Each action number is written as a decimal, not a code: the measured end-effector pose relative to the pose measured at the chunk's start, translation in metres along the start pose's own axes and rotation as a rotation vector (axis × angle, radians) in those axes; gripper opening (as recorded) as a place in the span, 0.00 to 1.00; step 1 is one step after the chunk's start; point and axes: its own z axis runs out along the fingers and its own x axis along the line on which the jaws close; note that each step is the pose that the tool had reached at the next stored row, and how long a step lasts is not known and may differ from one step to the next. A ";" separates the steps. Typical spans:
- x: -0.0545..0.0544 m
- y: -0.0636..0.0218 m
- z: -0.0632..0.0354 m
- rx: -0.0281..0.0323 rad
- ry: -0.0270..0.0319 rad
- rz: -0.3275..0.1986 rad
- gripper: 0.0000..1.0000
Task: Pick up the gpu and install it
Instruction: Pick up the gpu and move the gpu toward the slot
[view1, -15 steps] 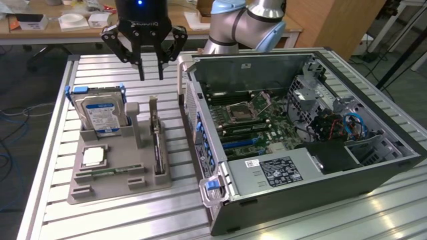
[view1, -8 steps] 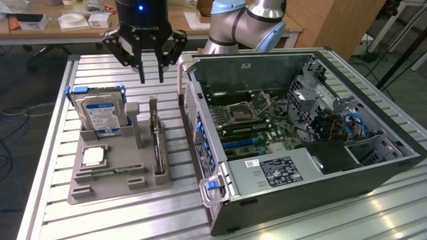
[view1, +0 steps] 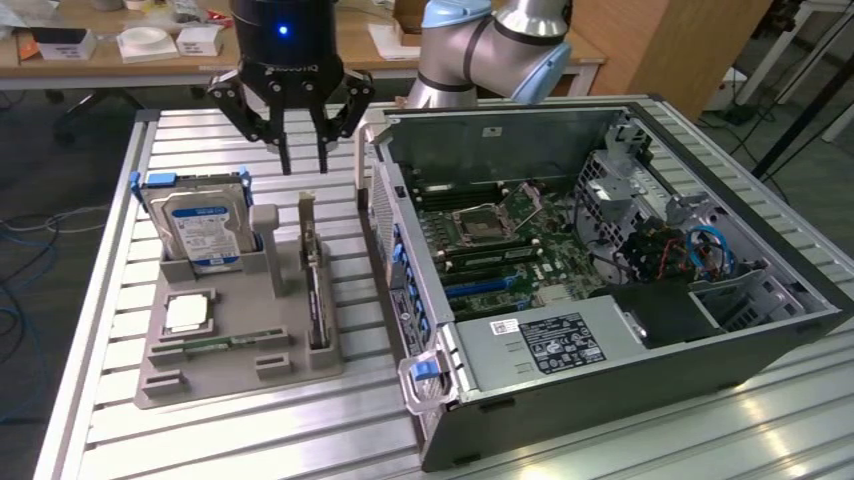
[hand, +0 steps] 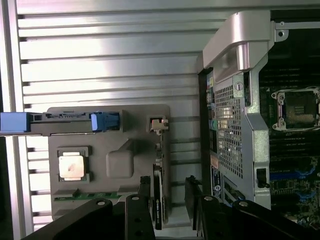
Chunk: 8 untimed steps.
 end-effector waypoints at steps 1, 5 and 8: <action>0.000 -0.0005 0.0012 0.0000 0.0000 0.000 0.41; 0.000 -0.0034 0.0057 0.0000 0.0000 0.000 0.41; 0.000 -0.0059 0.0090 0.0000 0.0000 0.000 0.41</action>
